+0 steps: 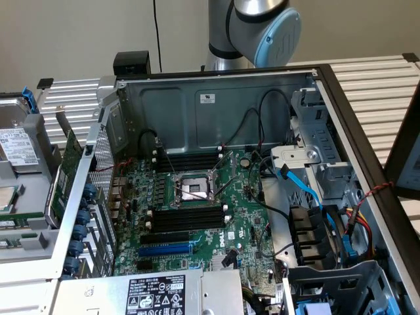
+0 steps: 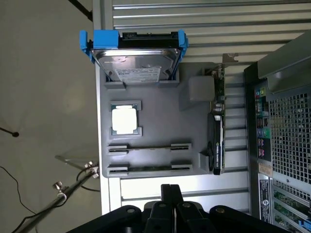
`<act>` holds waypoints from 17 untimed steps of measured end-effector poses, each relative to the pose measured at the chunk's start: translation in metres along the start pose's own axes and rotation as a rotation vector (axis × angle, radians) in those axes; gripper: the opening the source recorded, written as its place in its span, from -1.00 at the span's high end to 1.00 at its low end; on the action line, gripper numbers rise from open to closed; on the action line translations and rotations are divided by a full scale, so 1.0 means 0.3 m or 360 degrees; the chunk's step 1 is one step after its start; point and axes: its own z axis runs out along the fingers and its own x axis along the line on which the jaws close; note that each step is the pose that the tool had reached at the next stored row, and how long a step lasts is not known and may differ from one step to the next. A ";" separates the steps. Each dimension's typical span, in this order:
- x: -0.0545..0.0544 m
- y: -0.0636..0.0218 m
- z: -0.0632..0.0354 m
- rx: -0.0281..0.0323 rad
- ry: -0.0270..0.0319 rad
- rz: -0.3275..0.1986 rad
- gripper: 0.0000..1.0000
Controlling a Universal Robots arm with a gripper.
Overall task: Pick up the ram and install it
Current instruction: 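Pick up the ram and move it above insertion slot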
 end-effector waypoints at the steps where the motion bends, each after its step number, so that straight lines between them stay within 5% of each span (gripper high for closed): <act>1: 0.000 0.000 0.001 -0.00008 0.00012 -0.0024 0.80; 17: 0.001 -0.001 0.013 -0.00189 0.00284 -0.0478 0.80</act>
